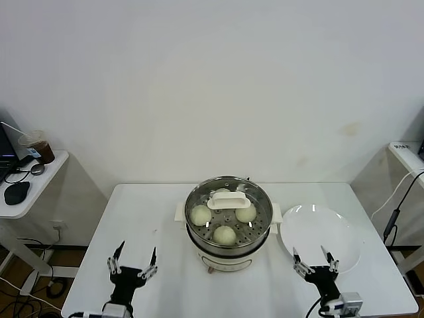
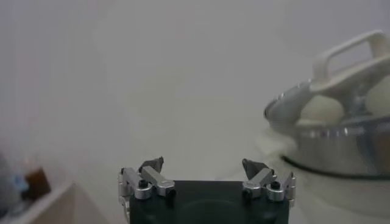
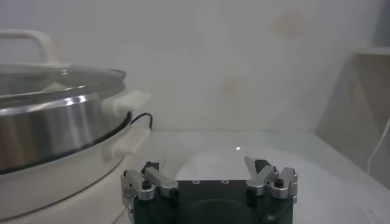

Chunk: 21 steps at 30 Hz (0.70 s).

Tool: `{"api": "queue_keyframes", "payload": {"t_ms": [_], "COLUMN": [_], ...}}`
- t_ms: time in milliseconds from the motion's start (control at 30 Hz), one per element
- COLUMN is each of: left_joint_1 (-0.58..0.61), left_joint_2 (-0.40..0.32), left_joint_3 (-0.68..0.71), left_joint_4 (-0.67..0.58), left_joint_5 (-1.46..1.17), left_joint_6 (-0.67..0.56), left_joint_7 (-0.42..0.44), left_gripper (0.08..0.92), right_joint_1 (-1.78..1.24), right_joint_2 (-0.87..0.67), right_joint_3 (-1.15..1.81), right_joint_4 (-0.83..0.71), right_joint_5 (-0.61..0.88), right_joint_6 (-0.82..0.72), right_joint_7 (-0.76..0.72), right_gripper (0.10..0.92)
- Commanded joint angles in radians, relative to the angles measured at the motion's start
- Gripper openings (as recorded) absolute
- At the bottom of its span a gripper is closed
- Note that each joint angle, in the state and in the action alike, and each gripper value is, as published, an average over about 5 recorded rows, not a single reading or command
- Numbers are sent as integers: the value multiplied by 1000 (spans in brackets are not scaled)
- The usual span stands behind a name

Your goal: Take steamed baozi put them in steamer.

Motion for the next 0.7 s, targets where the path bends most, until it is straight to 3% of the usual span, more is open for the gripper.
{"api": "queue_keyframes", "payload": {"t_ms": [33,700], "left_joint_1": [142,154], "left_joint_2": [-9,30], "left_joint_3": [-17,-18], "left_joint_4": [-77,-107], "left_joint_5": [-141,-171], "left_joint_6": [38,10], "left_joint_7": [-16,-5], "left_gripper": [823,823], "right_joint_1": [-54,-109], "right_joint_2": [10,16], "right_joint_3": [16,75], "right_joint_4": [63,101], "right_joint_5": [-36,-35], "right_joint_6": [-39,-47], "right_joint_7": [3,-58], "right_gripper": [823,823]}}
